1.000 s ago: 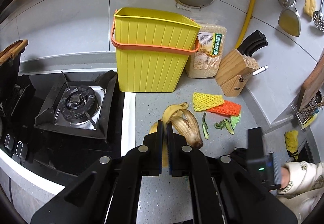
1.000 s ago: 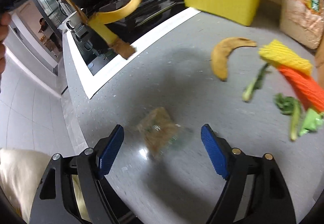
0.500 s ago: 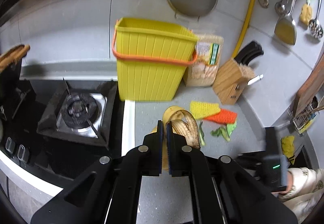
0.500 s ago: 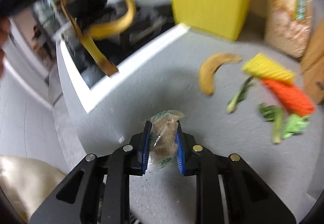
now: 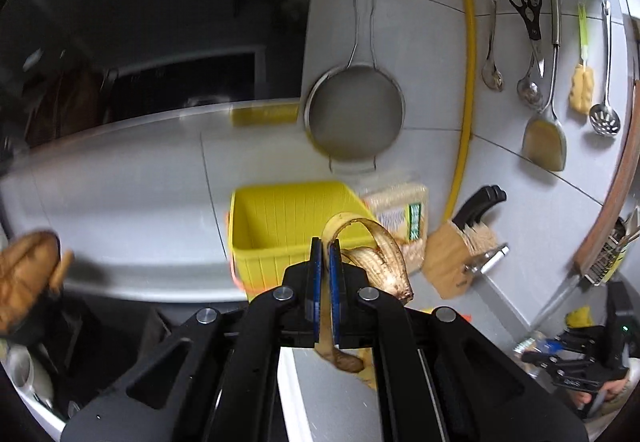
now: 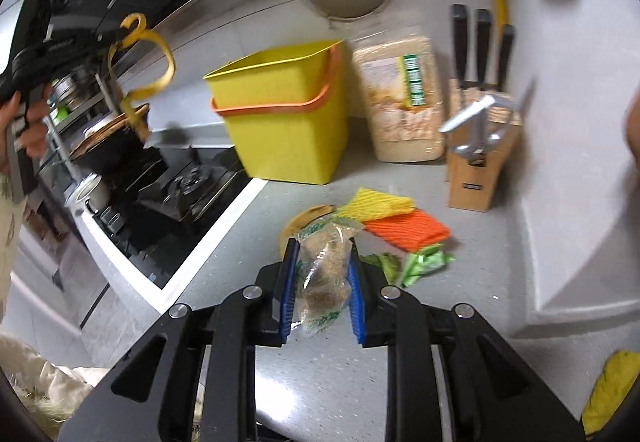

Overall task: Collect trash
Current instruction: 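Drop the banana peel and plastic bag into the yellow bucket with both tools, then lower the left tool to the whole banana and close on it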

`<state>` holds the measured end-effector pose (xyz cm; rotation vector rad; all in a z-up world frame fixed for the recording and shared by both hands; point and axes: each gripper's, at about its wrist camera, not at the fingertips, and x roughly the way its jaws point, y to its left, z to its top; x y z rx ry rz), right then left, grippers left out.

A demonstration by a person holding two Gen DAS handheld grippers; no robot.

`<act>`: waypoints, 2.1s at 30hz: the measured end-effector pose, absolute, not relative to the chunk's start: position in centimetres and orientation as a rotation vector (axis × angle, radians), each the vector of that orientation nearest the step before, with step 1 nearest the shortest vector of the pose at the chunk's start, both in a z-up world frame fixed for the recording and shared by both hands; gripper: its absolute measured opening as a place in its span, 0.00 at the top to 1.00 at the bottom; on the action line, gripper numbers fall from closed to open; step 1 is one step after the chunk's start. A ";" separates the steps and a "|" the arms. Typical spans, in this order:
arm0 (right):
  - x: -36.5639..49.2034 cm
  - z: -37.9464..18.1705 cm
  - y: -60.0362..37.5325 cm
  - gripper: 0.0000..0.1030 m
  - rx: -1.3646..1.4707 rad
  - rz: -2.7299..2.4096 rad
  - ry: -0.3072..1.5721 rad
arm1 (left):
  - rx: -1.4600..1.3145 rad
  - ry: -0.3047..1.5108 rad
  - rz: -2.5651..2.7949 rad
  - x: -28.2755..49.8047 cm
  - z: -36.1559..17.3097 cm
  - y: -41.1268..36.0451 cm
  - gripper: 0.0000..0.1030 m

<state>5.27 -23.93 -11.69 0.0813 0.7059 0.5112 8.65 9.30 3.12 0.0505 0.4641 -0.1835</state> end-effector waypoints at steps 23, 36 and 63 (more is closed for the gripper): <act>3.1 -12.2 -29.1 0.79 0.172 0.305 0.696 | 0.031 0.568 0.086 25.1 -2.8 9.7 0.23; 10.0 -7.7 -23.8 0.79 0.079 0.483 0.572 | 0.006 0.578 0.097 11.0 -7.8 10.9 0.04; 25.9 -0.1 -9.3 0.17 -0.072 0.681 0.416 | -0.090 0.746 0.164 2.3 -15.2 10.3 0.04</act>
